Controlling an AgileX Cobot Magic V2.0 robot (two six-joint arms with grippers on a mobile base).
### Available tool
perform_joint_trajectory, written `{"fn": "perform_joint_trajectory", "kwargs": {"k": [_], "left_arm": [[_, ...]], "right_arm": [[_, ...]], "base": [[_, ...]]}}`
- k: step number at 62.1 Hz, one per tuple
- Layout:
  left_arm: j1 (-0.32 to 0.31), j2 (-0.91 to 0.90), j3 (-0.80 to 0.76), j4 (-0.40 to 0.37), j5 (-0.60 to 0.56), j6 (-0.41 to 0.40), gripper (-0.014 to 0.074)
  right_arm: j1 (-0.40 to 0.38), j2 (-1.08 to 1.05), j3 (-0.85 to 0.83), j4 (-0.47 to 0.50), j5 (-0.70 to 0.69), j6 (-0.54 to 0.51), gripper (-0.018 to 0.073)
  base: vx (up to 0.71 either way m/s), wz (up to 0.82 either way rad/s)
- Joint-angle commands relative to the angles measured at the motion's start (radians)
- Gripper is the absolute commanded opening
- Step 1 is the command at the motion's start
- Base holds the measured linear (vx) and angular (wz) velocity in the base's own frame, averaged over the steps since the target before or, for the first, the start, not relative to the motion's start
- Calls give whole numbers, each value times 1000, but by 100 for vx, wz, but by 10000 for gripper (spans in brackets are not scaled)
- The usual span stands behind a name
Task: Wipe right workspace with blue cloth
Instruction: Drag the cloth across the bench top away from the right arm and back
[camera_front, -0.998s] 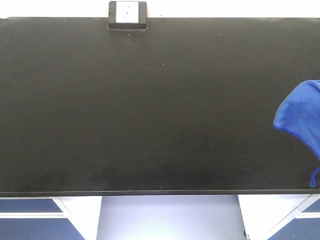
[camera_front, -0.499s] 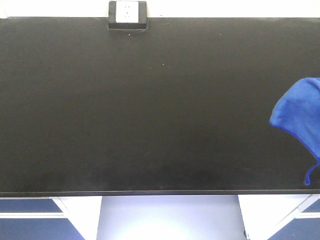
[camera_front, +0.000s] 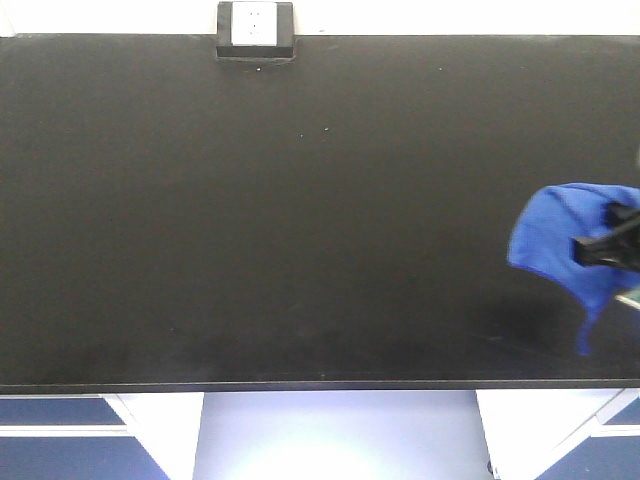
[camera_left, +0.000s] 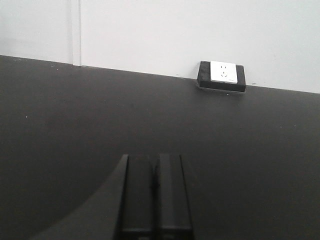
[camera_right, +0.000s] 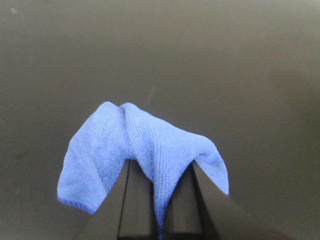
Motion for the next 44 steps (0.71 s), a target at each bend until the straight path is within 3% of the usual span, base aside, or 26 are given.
{"fn": "perform_joint_trajectory", "kwargs": {"k": [1, 16, 22, 33, 44], "left_arm": [[-4, -17, 32, 0, -86, -8, -6], [-4, -17, 32, 0, -86, -8, -6], [-4, -17, 32, 0, -86, -8, -6], [-4, -17, 32, 0, -86, -8, -6], [-4, -17, 32, 0, -86, -8, -6]], "right_arm": [[-3, 113, -29, 6, -169, -9, 2], [1, 387, -29, 28, -291, 36, 2], [57, 445, -29, 28, -308, 70, 2], [297, 512, -38, 33, -413, 110, 2], [556, 593, -148, 101, -392, 288, 2]], "base": [[0, 0], [0, 0], [0, 0], [0, 0], [0, 0]]}}
